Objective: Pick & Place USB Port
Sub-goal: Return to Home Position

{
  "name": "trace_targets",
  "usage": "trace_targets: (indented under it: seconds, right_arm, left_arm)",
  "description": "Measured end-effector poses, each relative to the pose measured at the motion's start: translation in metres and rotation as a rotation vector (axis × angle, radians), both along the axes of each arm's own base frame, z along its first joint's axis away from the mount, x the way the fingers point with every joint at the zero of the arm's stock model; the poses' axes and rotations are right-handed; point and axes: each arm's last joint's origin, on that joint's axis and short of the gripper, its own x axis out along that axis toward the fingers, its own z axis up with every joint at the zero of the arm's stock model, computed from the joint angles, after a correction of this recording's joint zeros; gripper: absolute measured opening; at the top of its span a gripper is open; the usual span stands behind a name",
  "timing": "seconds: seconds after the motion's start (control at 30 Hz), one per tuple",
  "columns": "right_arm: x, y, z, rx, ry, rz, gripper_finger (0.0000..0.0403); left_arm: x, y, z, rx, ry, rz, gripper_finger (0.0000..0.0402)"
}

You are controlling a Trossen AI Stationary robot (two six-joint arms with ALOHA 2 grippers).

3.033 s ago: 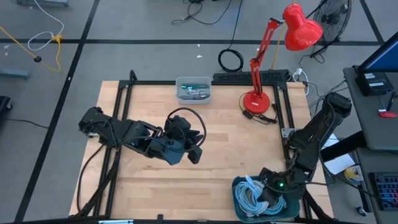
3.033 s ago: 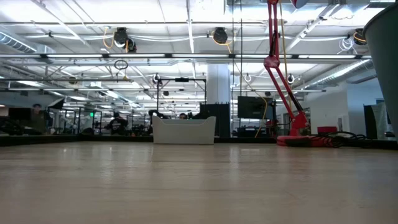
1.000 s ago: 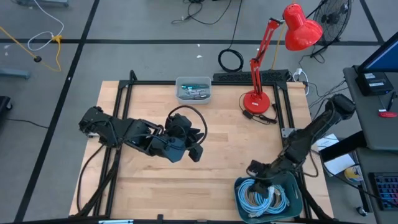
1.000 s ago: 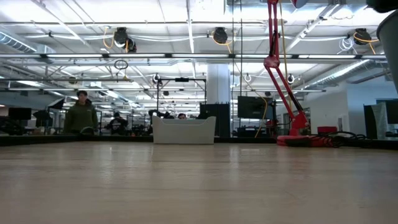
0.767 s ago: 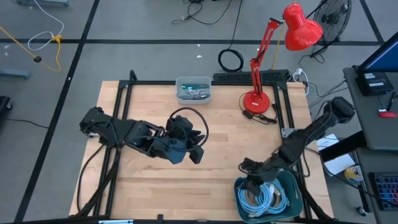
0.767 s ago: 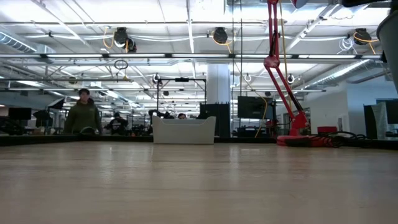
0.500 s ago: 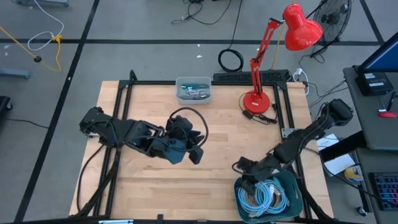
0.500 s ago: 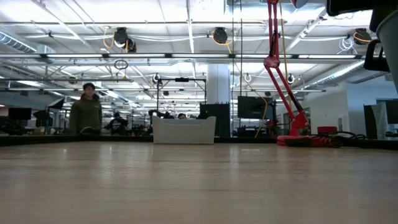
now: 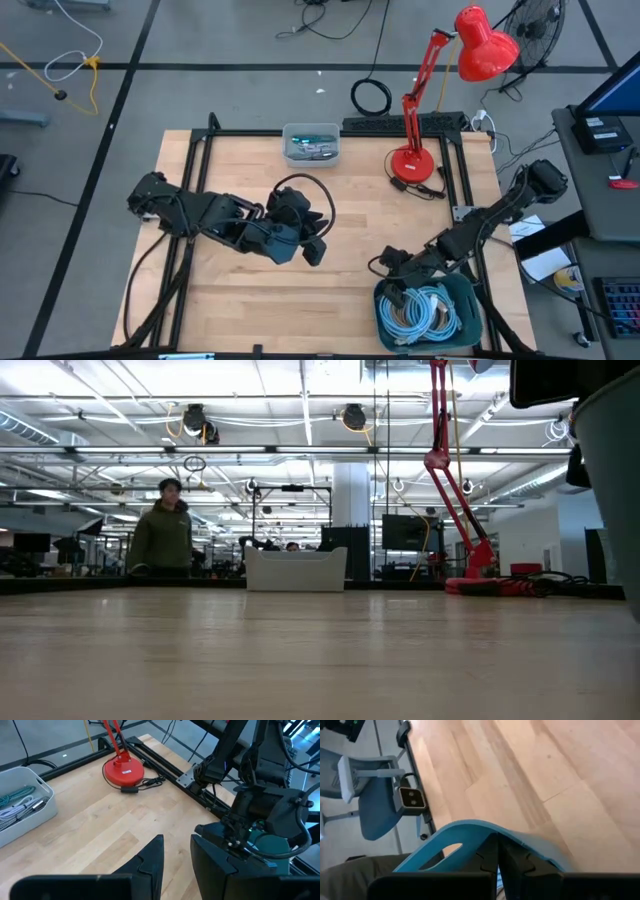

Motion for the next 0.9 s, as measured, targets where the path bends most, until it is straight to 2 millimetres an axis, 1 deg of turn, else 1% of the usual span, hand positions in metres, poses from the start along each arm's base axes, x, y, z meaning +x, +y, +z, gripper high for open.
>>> trace_targets:
  seconds: [0.27,0.43,0.57,0.63,0.7,0.8,0.9]
  right_arm:
    - [0.004,-0.008,-0.001,-0.036,-0.004,-0.043,0.0000]
    - [0.002,-0.011,-0.003,-0.063,0.019,-0.068,0.0000]
    - [0.000,-0.009,0.002,-0.043,-0.007,-0.065,0.0000]
    - [-0.003,-0.007,0.011,-0.019,-0.041,-0.056,0.0000]
    - [-0.005,-0.005,0.025,0.001,-0.083,-0.039,0.0000]
    - [-0.008,-0.001,0.059,0.006,-0.215,-0.021,0.0000]
    - [-0.010,-0.003,0.098,-0.041,-0.381,-0.024,0.0000]
  left_arm:
    - [0.000,0.000,0.000,0.001,0.003,-0.003,0.0097]
    - [-0.001,0.000,-0.001,0.003,0.010,-0.005,0.0097]
    - [-0.001,0.000,-0.002,-0.001,0.024,-0.015,0.0097]
    - [-0.002,0.000,-0.003,-0.002,0.036,-0.014,0.0097]
    - [-0.002,0.000,-0.003,-0.002,0.042,-0.012,0.0097]
    - [-0.003,0.001,-0.003,0.000,0.046,-0.013,0.0097]
    - [-0.002,0.003,-0.003,0.001,0.046,-0.007,0.0097]
